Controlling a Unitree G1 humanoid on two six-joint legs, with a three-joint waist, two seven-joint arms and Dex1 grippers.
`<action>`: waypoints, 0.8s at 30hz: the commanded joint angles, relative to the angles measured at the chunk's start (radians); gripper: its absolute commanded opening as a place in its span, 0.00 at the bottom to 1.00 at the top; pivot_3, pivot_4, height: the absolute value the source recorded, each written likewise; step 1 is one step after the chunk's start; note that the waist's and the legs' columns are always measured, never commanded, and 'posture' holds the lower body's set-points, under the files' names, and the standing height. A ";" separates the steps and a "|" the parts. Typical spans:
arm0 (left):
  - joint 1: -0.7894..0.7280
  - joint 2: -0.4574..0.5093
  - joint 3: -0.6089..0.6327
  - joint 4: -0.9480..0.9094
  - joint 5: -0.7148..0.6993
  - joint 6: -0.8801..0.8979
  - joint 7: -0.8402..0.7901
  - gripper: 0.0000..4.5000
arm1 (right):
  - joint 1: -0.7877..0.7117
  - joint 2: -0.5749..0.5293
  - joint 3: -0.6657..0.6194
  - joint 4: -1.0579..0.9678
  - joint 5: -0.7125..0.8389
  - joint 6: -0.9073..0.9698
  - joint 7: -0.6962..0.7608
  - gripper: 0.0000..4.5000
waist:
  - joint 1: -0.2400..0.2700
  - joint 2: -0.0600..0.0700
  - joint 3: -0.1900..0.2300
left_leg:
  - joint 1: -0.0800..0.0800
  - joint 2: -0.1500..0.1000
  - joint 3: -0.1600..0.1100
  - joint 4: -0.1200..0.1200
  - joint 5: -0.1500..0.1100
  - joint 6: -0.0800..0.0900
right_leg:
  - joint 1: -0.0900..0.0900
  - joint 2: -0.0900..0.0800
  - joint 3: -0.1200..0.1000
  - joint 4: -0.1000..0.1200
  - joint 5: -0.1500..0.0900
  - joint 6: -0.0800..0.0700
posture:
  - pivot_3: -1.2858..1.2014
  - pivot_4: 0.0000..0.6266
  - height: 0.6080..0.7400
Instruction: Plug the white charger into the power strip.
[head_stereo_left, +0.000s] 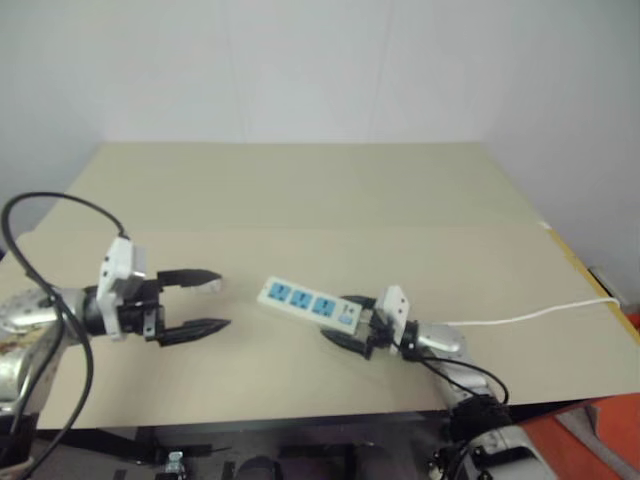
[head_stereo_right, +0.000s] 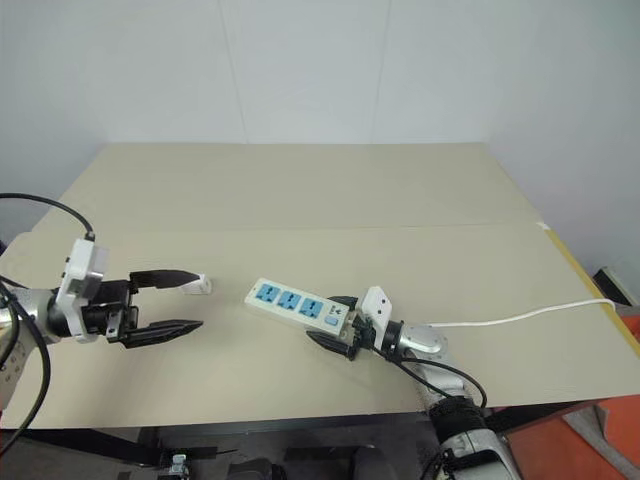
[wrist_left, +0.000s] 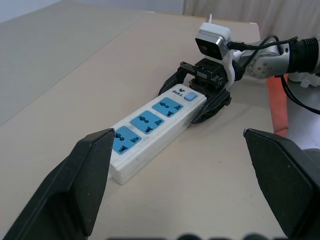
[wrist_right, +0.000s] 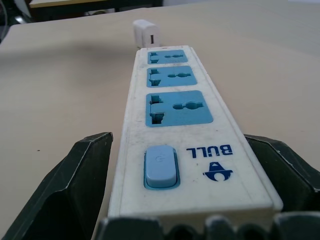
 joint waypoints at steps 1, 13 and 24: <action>-0.006 0.015 0.028 -0.025 -0.016 -0.001 -0.005 1.00 | -0.016 0.013 0.020 0.068 -0.011 -0.020 0.042 0.87 | -0.001 0.000 0.000 | 0.000 0.000 0.000 0.000 0.000 0.000 | 0.000 0.000 0.000 0.000 0.000 0.000 | 0.52 0.24 1.00; -0.113 0.037 -0.019 0.034 0.002 -0.002 -0.045 1.00 | -0.114 0.047 -0.019 0.207 -0.030 -0.170 0.030 0.76 | -0.007 -0.002 -0.001 | 0.005 0.002 0.002 -0.001 0.001 -0.001 | 0.002 0.002 0.002 0.001 0.000 -0.001 | 0.52 0.24 1.00; -0.501 0.126 -0.209 0.393 0.201 -0.116 -0.240 1.00 | -0.183 0.037 -0.026 0.206 0.065 -0.215 0.305 0.76 | 0.001 -0.001 0.000 | -0.004 0.002 0.006 -0.006 0.001 -0.003 | -0.007 0.005 0.002 -0.001 0.000 -0.002 | 0.52 0.24 1.00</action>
